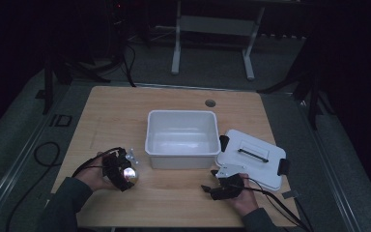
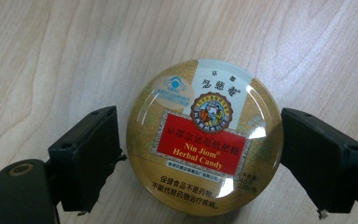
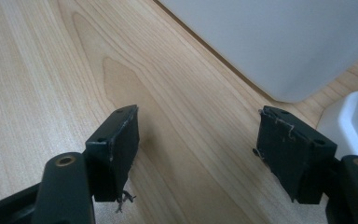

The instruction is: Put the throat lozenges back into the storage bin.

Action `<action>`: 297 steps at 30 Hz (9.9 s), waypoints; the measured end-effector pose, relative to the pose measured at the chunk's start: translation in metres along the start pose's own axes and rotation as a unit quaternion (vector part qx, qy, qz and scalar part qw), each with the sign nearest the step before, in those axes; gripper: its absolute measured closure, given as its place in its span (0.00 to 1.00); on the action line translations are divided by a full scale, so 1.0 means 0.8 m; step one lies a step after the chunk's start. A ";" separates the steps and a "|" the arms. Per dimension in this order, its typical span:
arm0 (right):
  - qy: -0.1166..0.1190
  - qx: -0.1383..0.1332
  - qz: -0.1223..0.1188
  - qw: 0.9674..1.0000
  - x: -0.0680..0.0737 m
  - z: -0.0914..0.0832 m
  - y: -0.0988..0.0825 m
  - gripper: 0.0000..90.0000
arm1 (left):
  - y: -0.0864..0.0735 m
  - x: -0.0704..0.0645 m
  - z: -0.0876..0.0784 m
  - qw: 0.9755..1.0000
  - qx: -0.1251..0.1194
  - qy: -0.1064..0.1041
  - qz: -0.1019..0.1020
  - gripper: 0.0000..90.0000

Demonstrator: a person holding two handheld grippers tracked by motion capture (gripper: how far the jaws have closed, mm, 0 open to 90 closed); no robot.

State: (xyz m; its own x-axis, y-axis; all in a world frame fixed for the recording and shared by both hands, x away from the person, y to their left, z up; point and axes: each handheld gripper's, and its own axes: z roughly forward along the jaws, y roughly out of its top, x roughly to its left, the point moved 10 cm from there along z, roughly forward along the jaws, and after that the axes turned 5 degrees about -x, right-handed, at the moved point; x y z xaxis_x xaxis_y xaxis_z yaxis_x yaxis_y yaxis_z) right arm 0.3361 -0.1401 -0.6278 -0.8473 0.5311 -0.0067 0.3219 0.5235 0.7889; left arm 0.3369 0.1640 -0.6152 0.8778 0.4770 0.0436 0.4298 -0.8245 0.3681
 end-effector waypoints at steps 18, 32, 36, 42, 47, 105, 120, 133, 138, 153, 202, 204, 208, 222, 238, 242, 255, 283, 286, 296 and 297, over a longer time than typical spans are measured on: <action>0.001 0.000 0.000 1.000 0.000 0.000 0.000 0.32 | -0.003 -0.003 0.005 0.999 0.031 -0.004 0.011 0.21; 0.001 0.000 0.000 1.000 0.000 0.000 0.000 0.32 | -0.005 0.000 0.003 0.999 0.037 0.001 0.010 0.22; 0.001 0.000 0.000 1.000 0.000 0.000 0.000 0.32 | -0.007 0.003 0.001 0.999 0.042 0.004 0.014 0.23; 0.001 0.000 0.000 1.000 0.000 0.000 0.000 0.32 | -0.007 0.006 -0.005 0.999 0.036 0.003 0.008 0.23; 0.001 0.000 0.000 1.000 0.000 0.000 0.000 0.32 | -0.007 0.007 -0.011 0.999 0.032 0.002 0.005 0.23; 0.001 -0.001 -0.001 1.000 0.000 0.000 0.000 0.32 | 0.020 0.031 -0.086 1.000 -0.008 0.018 -0.015 0.23; 0.001 -0.001 -0.002 1.000 0.000 0.000 0.000 0.32 | 0.033 0.032 -0.100 1.000 -0.011 0.017 -0.011 0.23; 0.001 -0.001 -0.002 1.000 0.000 0.000 0.000 0.32 | 0.040 0.032 -0.109 1.000 -0.013 0.017 -0.007 0.23; 0.001 -0.001 -0.001 1.000 0.000 0.000 0.000 0.32 | 0.045 0.033 -0.114 1.000 -0.014 0.018 -0.006 0.23; 0.001 -0.001 -0.001 1.000 0.000 0.000 0.000 0.32 | 0.063 0.033 -0.128 1.000 -0.015 0.018 0.005 0.23; 0.001 -0.001 -0.001 1.000 0.000 0.000 0.000 0.32 | 0.120 0.029 -0.152 0.999 -0.016 0.006 0.038 0.23; 0.001 -0.001 -0.001 1.000 0.000 0.000 0.000 0.32 | 0.121 0.029 -0.153 0.999 -0.016 0.006 0.038 0.23; 0.001 -0.001 -0.001 1.000 0.000 0.000 0.000 0.32 | 0.126 0.028 -0.150 0.999 -0.018 0.002 0.040 0.23; 0.001 -0.001 -0.001 1.000 0.000 0.000 0.000 0.32 | 0.140 0.025 -0.140 0.999 -0.021 -0.007 0.041 0.23; 0.001 -0.001 -0.001 1.000 0.000 0.000 0.000 0.31 | 0.163 0.021 -0.127 0.999 -0.021 -0.018 0.042 0.23; 0.001 -0.001 -0.001 1.000 0.000 0.000 0.000 0.31 | 0.167 0.022 -0.124 0.999 -0.023 -0.017 0.039 0.23; 0.002 -0.001 -0.001 1.000 0.000 0.000 0.000 0.31 | 0.183 0.022 -0.111 0.999 -0.021 -0.018 0.040 0.23; 0.002 -0.001 -0.002 1.000 0.000 0.000 0.000 0.31 | 0.204 0.021 -0.090 0.999 -0.016 -0.014 0.044 0.23; 0.002 -0.001 -0.002 1.000 0.000 0.000 0.000 0.31 | 0.204 0.021 -0.089 0.999 -0.014 -0.014 0.047 0.23; 0.002 -0.001 -0.002 1.000 0.000 0.000 0.000 0.31 | 0.206 0.021 -0.087 0.999 -0.015 -0.015 0.044 0.22; 0.002 -0.001 -0.002 1.000 0.000 0.000 0.000 0.31 | 0.207 0.022 -0.086 0.999 -0.014 -0.014 0.045 0.22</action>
State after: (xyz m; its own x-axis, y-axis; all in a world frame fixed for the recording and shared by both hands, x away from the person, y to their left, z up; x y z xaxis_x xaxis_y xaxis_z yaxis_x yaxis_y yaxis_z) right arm 0.3360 -0.1395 -0.6278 -0.8500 0.5267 -0.0069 0.3181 0.5238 0.7902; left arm 0.4086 0.0568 -0.4896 0.9181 0.3931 0.0516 0.3439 -0.8543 0.3898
